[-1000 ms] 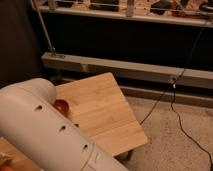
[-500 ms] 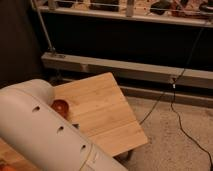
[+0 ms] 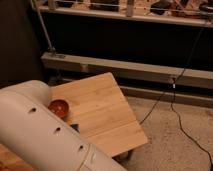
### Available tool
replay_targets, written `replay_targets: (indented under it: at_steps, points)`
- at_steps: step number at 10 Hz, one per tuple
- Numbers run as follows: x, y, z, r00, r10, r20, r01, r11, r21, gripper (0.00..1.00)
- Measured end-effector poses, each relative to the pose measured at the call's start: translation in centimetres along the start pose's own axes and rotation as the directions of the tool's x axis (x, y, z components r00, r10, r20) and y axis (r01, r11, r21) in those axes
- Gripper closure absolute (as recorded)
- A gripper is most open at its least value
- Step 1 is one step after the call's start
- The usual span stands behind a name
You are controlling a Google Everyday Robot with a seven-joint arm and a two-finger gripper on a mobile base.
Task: Place the pepper in the ceramic cup
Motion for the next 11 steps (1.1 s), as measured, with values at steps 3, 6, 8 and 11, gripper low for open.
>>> replay_targets:
  at_steps: [3,6,8,11]
  points:
    - [-0.2,-1.2,-1.2,1.0,0.007,-0.008,-0.007,0.999,0.035,1.0]
    - [-1.4,-5.7,-5.6,0.999,0.031,0.012,-0.033,0.988,0.151,1.0]
    - [-2.8,-9.7,-10.1,0.998,0.048,0.046,-0.058,0.969,0.24,1.0]
    - [-5.1,-13.7,-16.4,0.994,0.037,0.101,-0.07,0.935,0.348,1.0]
